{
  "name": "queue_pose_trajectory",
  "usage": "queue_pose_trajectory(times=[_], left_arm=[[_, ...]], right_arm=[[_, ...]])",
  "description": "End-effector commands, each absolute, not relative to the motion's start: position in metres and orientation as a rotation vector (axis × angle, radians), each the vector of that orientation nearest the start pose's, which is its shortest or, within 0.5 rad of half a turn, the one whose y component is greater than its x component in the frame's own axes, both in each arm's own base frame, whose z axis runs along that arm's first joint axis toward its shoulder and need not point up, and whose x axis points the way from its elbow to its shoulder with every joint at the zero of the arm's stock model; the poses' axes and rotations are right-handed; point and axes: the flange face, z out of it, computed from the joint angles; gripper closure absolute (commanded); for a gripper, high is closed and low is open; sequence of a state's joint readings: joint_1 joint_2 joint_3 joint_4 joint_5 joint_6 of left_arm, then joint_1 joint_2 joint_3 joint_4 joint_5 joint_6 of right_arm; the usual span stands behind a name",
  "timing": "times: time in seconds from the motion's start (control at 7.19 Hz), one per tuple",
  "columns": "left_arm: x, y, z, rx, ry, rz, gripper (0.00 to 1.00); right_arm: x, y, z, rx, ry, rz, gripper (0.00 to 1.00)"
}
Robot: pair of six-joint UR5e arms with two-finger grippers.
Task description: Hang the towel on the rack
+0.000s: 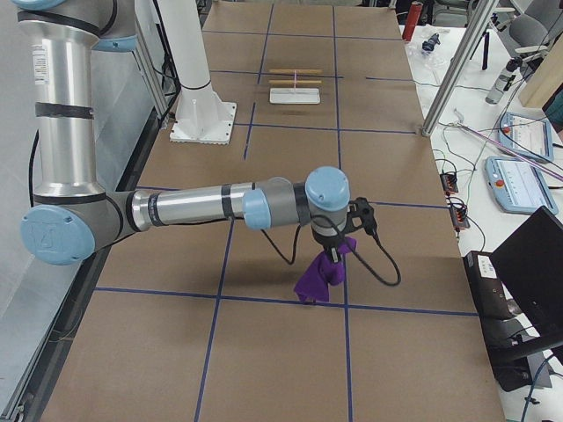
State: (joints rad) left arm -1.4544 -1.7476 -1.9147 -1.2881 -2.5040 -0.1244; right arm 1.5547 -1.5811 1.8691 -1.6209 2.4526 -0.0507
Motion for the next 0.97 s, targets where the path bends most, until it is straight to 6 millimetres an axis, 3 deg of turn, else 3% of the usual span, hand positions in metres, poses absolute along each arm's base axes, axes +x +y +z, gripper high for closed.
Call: queue_pose_trajectory(times=[0.0, 0.14, 0.42, 0.7, 0.83], left_arm=[[0.011, -0.54, 0.384, 0.144, 0.969, 0.088, 0.0], [0.031, -0.552, 0.345, 0.124, 1.016, 0.011, 0.0], [0.103, -0.548, 0.291, 0.075, 1.123, -0.082, 0.0], [0.169, -0.535, 0.258, -0.027, 1.228, -0.197, 0.0], [0.204, -0.535, 0.232, -0.089, 1.253, -0.223, 0.07]], right_arm=[[-0.011, -0.466, 0.407, 0.173, -0.952, -0.056, 1.0], [-0.05, -0.466, 0.36, 0.143, -1.008, -0.037, 1.0], [-0.131, -0.472, 0.267, 0.11, -1.087, -0.063, 1.0], [-0.19, -0.46, 0.213, 0.137, -1.125, -0.194, 1.0], [-0.222, -0.453, 0.185, 0.192, -1.112, -0.256, 1.0]])
